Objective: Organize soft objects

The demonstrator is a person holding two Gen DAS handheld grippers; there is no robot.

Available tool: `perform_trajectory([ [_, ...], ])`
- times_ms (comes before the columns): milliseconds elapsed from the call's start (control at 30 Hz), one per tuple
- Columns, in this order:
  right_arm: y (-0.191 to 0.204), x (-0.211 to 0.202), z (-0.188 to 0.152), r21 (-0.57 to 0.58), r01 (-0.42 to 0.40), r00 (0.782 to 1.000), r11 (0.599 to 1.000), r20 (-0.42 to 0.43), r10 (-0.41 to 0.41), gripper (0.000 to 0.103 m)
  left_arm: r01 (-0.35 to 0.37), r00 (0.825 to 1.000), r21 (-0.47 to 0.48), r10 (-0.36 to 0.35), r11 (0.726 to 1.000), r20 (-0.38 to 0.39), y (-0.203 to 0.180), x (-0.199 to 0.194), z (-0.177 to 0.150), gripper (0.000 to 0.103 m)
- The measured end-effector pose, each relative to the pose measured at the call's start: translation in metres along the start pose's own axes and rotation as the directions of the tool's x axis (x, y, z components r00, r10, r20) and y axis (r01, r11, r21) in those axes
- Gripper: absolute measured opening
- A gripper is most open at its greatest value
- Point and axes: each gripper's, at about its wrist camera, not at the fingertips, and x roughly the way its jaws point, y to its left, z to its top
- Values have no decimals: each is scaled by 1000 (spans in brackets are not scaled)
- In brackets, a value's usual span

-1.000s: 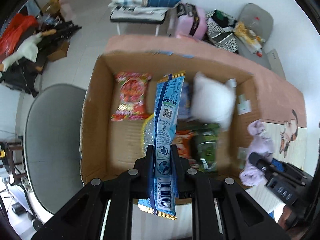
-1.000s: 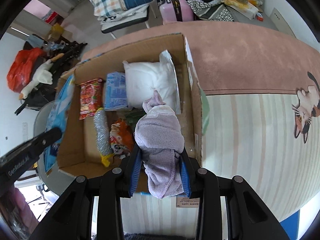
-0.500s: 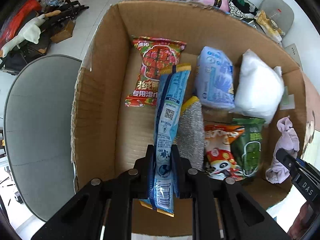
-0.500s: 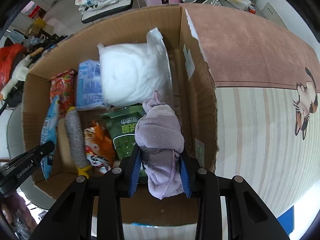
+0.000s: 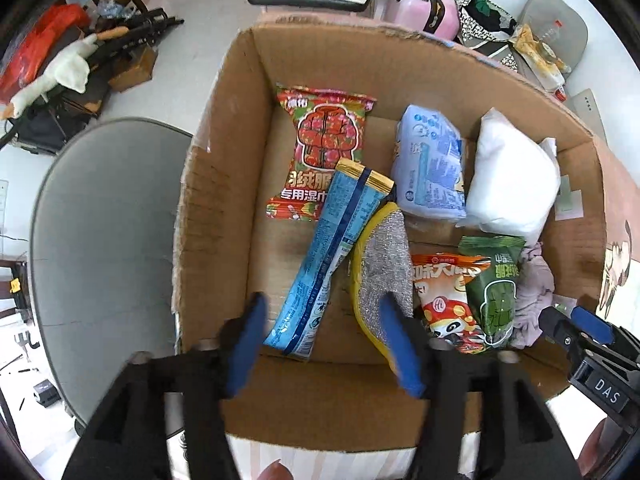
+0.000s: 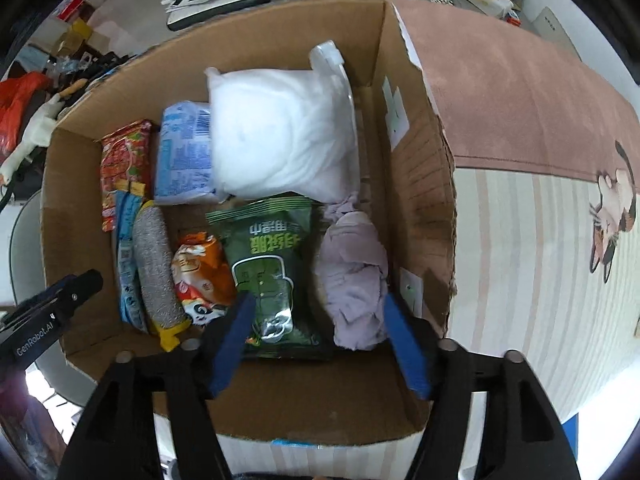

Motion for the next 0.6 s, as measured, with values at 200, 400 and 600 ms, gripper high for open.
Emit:
perform_trajectory([
  [200, 8, -11, -8, -56, 21, 1000, 998, 16, -21, 93, -11, 998, 18, 10, 1000, 59, -6, -22, -8, 95],
  [400, 8, -17, -13, -56, 44, 999, 997, 23, -42, 102, -6, 997, 34, 4, 999, 81, -13, -29, -13, 99],
  [600, 4, -30, -16, -49, 71, 996, 996, 53, -68, 103, -13, 995, 37, 10, 999, 97, -17, -33, -11, 100],
])
